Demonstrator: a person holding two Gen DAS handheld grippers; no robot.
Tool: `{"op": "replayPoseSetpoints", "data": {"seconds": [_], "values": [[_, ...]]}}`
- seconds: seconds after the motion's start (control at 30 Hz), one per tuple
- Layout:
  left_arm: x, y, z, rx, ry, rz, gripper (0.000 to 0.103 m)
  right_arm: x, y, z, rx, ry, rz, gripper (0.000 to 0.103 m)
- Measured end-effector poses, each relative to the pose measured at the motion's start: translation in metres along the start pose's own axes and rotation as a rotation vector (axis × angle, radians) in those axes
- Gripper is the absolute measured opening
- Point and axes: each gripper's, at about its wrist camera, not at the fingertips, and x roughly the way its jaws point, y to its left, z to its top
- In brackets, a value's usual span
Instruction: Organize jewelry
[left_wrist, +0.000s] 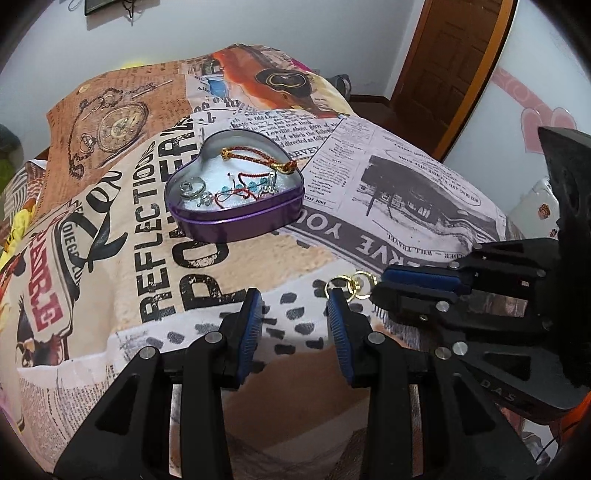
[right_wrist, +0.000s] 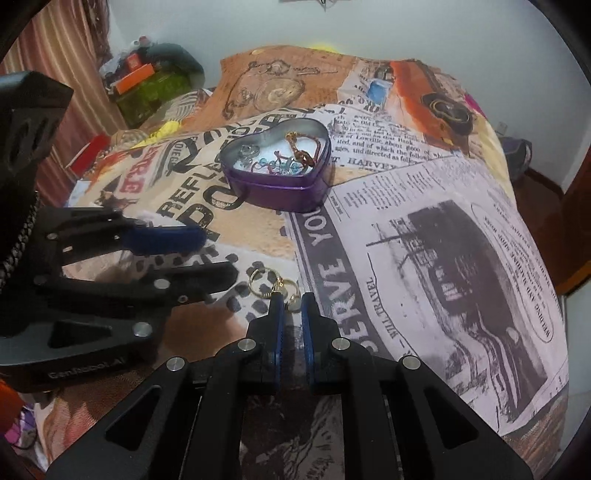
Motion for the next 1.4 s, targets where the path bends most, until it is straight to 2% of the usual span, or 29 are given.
{"op": "replayPoseSetpoints", "data": {"seconds": [0.17, 0.23, 0.37, 0.4, 0.5, 0.57, 0.77, 0.87, 1.0, 1.07, 1.13, 1.17, 1.2, 1.4], "values": [[0.005, -0.002, 0.008, 0.006, 0.002, -0.036, 0.036, -0.007, -0.006, -0.004, 0.009, 0.0, -0.017, 0.014], [0.012, -0.004, 0.01, 0.006, 0.029, -0.052, 0.036, -0.01, -0.009, -0.006, 0.013, -0.001, -0.021, 0.015], [0.022, -0.009, 0.008, 0.03, 0.034, -0.03, 0.035, -0.013, -0.014, -0.008, 0.034, -0.005, -0.016, 0.016], [0.021, -0.01, 0.008, 0.034, 0.03, -0.021, 0.023, -0.013, -0.015, -0.007, 0.038, -0.005, -0.014, 0.016], [0.021, -0.006, 0.006, 0.031, 0.026, -0.025, 0.003, -0.012, -0.016, -0.007, 0.048, -0.006, -0.013, 0.017], [0.021, -0.003, 0.006, 0.024, 0.026, -0.03, 0.0, -0.012, -0.015, -0.007, 0.048, -0.006, -0.013, 0.017], [0.002, 0.004, 0.004, -0.012, -0.029, -0.028, 0.0, -0.014, -0.012, -0.007, 0.045, -0.004, 0.0, 0.017], [-0.012, 0.007, 0.003, 0.0, -0.071, 0.015, 0.0, -0.015, -0.009, -0.005, 0.037, -0.007, 0.012, 0.017], [-0.016, 0.011, 0.004, 0.02, -0.053, 0.019, 0.0, -0.011, -0.001, 0.001, 0.01, -0.005, 0.019, 0.017], [-0.014, 0.01, 0.004, 0.024, -0.036, 0.011, 0.005, -0.009, 0.004, 0.004, -0.001, -0.005, 0.01, 0.017], [-0.009, 0.009, 0.004, 0.025, -0.009, -0.003, 0.028, -0.008, 0.003, 0.004, 0.012, -0.005, 0.012, 0.017], [-0.007, 0.008, 0.003, 0.026, 0.0, -0.008, 0.032, -0.008, 0.001, 0.003, 0.021, -0.006, 0.014, 0.017], [-0.004, 0.005, 0.003, 0.031, 0.006, -0.016, 0.034, -0.009, -0.001, 0.002, 0.031, -0.007, 0.013, 0.017], [0.014, -0.01, 0.001, 0.09, 0.034, -0.012, 0.034, -0.017, -0.019, -0.005, 0.066, -0.002, -0.018, 0.017]]}}
